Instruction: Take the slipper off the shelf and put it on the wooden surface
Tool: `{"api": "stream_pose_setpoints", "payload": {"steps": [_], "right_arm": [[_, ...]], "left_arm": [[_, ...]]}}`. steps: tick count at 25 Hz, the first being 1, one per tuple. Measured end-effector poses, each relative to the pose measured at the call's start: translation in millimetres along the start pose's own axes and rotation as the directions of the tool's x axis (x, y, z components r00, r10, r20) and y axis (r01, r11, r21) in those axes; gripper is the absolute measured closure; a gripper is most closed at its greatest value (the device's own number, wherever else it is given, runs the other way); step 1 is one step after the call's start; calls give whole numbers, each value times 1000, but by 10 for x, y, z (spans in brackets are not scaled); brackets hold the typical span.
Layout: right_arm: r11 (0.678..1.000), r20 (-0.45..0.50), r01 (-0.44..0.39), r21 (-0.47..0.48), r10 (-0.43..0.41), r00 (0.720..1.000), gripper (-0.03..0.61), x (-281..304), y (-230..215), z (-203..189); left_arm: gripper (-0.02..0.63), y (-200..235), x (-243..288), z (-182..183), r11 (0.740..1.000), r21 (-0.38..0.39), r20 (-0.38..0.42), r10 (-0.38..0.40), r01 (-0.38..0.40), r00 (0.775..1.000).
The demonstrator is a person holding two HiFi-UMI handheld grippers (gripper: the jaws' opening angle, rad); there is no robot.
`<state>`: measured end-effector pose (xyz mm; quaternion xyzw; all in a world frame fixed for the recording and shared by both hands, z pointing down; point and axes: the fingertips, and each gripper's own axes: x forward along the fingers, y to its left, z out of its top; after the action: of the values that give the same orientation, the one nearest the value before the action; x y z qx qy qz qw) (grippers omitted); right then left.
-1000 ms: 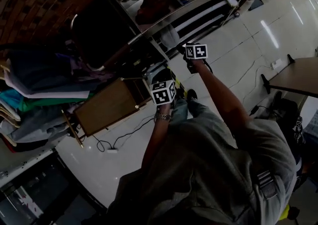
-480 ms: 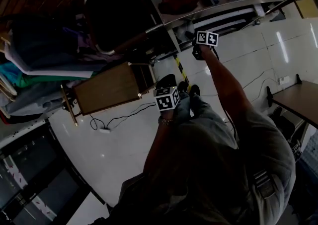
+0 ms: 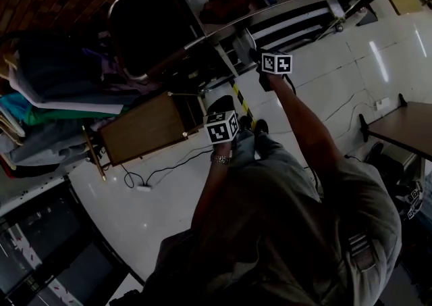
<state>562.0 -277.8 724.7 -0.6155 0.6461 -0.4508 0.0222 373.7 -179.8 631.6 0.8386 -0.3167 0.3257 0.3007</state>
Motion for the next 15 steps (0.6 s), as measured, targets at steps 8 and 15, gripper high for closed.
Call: {"api": "stream_pose_setpoints", "payload": {"steps": [8, 15], "right_arm": [[996, 80, 84, 22, -86, 993, 532, -974, -203, -94], [985, 106, 164, -48, -158, 982, 532, -1793, -79, -626]], "left_arm": [[600, -539, -77, 30, 994, 101, 20, -34, 32, 999], [600, -672, -289, -103, 990, 139, 56, -16, 8, 998]]}}
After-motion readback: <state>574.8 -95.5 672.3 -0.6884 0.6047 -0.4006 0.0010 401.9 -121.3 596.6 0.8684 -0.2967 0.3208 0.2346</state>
